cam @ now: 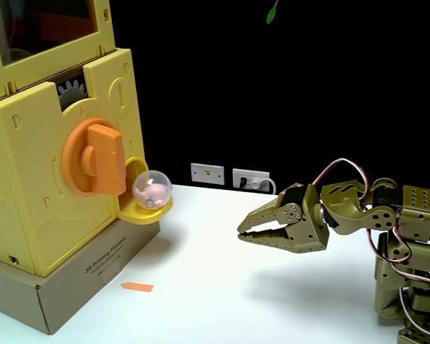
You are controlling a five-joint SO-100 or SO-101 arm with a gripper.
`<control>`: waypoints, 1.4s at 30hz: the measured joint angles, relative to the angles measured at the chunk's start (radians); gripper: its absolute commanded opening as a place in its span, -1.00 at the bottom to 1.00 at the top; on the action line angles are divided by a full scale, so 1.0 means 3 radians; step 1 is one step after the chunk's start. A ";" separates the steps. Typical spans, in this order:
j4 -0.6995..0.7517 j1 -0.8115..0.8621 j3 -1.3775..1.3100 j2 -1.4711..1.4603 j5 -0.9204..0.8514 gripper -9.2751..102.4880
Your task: Turn the button of vending machine.
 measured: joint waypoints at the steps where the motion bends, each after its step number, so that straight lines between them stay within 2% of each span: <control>1: 0.0112 0.0000 0.0000 0.0061 0.0000 -0.82; 4: 0.0317 -0.0015 0.0000 0.0184 0.0000 -0.82; 9: 0.0997 -0.0097 0.0000 0.0516 0.0118 -0.83; 14: 0.1907 -0.0107 0.0000 0.0537 0.0404 -0.82; 16: 0.2066 -0.0107 0.0000 0.0537 0.0409 -0.82; 42: 0.2076 -0.0148 0.0000 0.0537 0.0307 -0.86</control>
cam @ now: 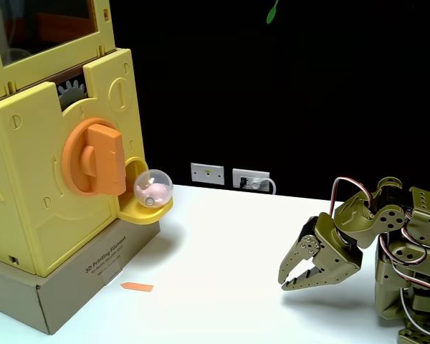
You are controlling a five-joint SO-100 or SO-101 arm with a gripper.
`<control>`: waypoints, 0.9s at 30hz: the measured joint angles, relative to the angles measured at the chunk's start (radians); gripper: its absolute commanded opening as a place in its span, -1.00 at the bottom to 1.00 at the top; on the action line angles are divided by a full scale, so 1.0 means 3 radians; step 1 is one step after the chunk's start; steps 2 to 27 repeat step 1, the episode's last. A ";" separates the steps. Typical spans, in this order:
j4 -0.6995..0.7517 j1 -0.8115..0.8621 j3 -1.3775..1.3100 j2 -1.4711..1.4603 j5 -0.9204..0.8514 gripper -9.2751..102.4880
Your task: Turn the button of vending machine.
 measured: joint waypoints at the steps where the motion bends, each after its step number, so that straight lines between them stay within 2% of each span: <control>1: 0.0000 0.0000 0.0000 0.0000 0.0000 -0.86; 27: 0.0000 0.0000 0.0000 0.0000 0.0000 -0.86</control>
